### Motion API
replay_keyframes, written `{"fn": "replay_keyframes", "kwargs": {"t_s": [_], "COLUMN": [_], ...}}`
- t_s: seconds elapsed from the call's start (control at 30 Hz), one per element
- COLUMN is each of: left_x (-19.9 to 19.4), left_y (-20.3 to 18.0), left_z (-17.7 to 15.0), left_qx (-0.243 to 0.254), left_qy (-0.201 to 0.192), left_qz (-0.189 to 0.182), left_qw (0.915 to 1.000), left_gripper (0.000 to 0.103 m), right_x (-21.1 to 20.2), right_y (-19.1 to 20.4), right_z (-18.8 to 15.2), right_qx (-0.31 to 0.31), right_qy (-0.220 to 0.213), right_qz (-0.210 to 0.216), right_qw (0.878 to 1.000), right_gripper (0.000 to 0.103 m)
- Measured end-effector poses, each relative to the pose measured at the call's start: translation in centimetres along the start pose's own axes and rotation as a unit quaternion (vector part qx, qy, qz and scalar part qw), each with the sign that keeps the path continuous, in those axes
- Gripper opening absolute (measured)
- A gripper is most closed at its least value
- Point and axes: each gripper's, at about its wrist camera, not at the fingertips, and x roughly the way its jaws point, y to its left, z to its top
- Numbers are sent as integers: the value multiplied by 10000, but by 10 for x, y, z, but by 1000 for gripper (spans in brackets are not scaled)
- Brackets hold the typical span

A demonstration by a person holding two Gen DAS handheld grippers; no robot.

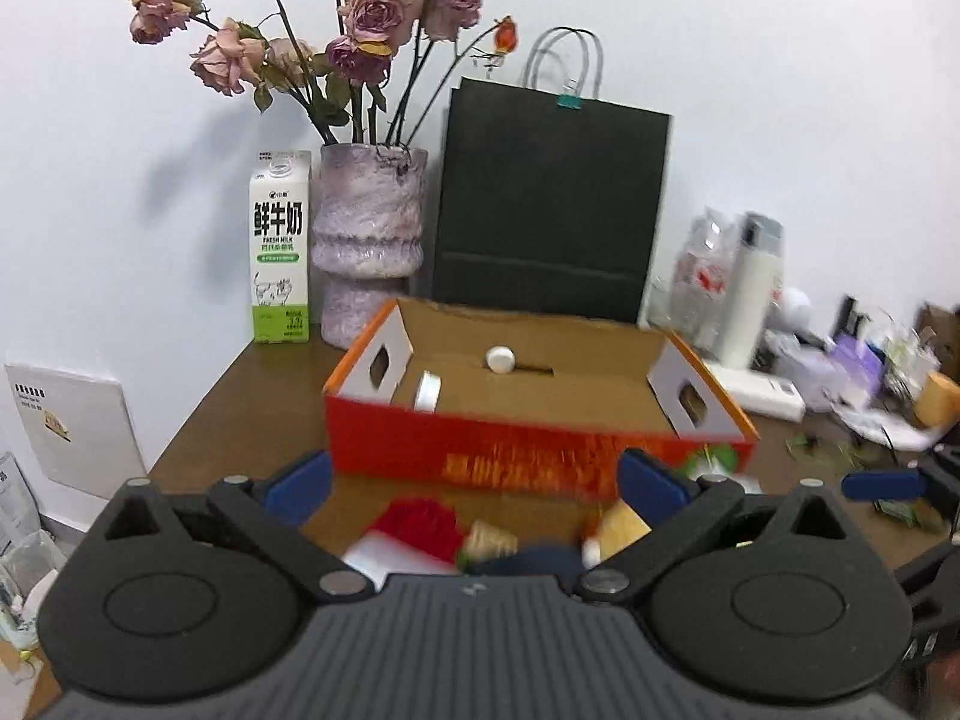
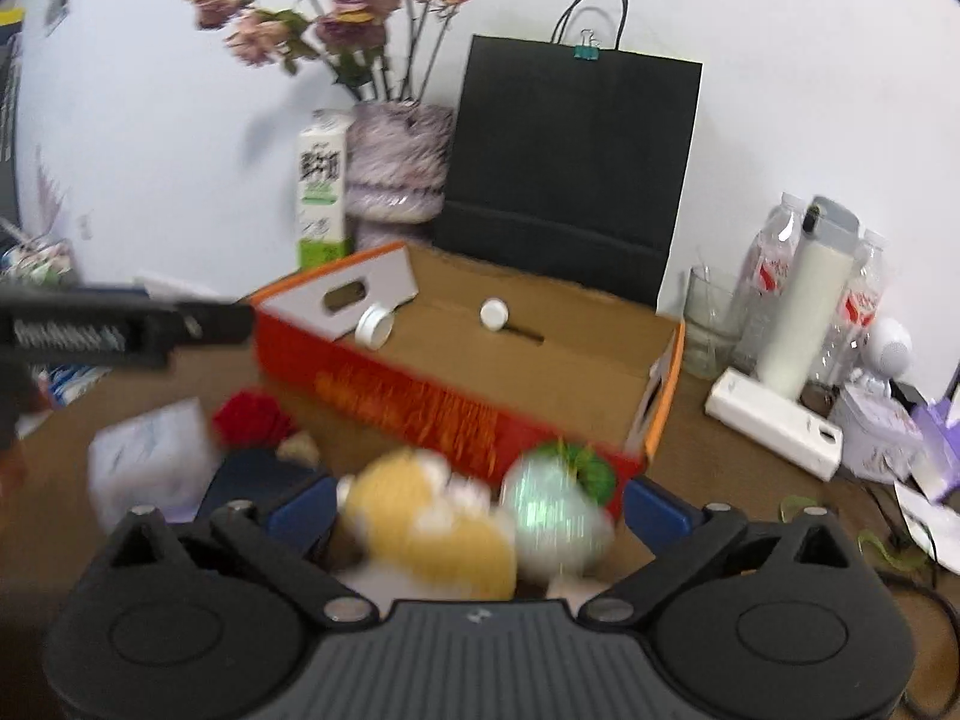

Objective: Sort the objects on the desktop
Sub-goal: 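Grasp the white egg-shaped item with the left tool while the right tool grasps the braided cable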

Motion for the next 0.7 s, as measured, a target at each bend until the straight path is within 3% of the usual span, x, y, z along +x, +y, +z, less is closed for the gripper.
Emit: {"fn": "replay_keyframes", "kwargs": {"t_s": [0.3, 0.53, 0.6, 0.67, 0.7], "left_x": [-50, -56, -56, -54, -51], "left_y": [-2, -24, -29, -33, -34], "left_z": [-76, -98, -99, -102, -103], "left_qx": [406, 694, 776, 841, 854], "left_qy": [444, 509, 528, 628, 715], "left_qz": [-253, -203, -196, -216, -239], "left_qw": [9979, 9961, 9954, 9942, 9935], "left_gripper": [103, 100, 84, 48, 42], "right_x": [-60, -74, -77, -80, -80], "right_y": [-13, -16, -15, -14, -13], "right_z": [-91, -122, -124, -123, -123], "right_qx": [265, 607, 615, 629, 624], "right_qy": [264, 208, 156, 124, 129], "right_qz": [-421, -576, -542, -389, -322], "right_qw": [9984, 9963, 9965, 9972, 9975], "right_gripper": [103, 99, 93, 86, 80]}}
